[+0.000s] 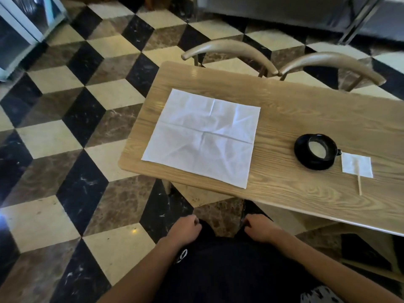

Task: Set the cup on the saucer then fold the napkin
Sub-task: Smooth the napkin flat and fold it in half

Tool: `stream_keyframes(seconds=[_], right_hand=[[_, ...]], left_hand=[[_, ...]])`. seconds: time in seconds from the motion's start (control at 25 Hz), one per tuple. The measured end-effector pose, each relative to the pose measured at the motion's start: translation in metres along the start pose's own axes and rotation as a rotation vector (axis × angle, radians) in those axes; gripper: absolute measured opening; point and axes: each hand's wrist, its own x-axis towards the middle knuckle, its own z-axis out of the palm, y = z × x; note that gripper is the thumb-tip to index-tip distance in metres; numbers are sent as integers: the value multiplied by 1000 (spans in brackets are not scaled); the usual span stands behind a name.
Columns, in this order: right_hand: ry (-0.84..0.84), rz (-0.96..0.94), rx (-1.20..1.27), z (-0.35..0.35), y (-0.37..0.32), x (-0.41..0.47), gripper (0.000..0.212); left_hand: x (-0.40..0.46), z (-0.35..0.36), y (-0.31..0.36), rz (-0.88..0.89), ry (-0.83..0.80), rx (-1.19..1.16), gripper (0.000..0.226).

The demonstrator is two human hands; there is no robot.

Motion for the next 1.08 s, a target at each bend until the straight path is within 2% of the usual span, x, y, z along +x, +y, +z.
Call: stream_keyframes(seconds=[0.24, 0.56, 0.88, 1.0, 1.08], right_hand=[[77, -16, 52, -31, -42, 14, 23], [145, -143, 197, -92, -73, 61, 33], [181, -131, 482, -152, -68, 99, 32], [236, -93, 518, -173, -62, 111, 30], [319, -86, 475, -184, -60, 120, 31]], left_hand=[[20, -44, -11, 89, -32, 56, 28], [43, -112, 4, 55, -31, 131, 32], [73, -188, 42, 13, 179, 192, 38], [92, -202, 54, 75, 205, 230, 41], [109, -213, 60, 179, 236, 230, 40]])
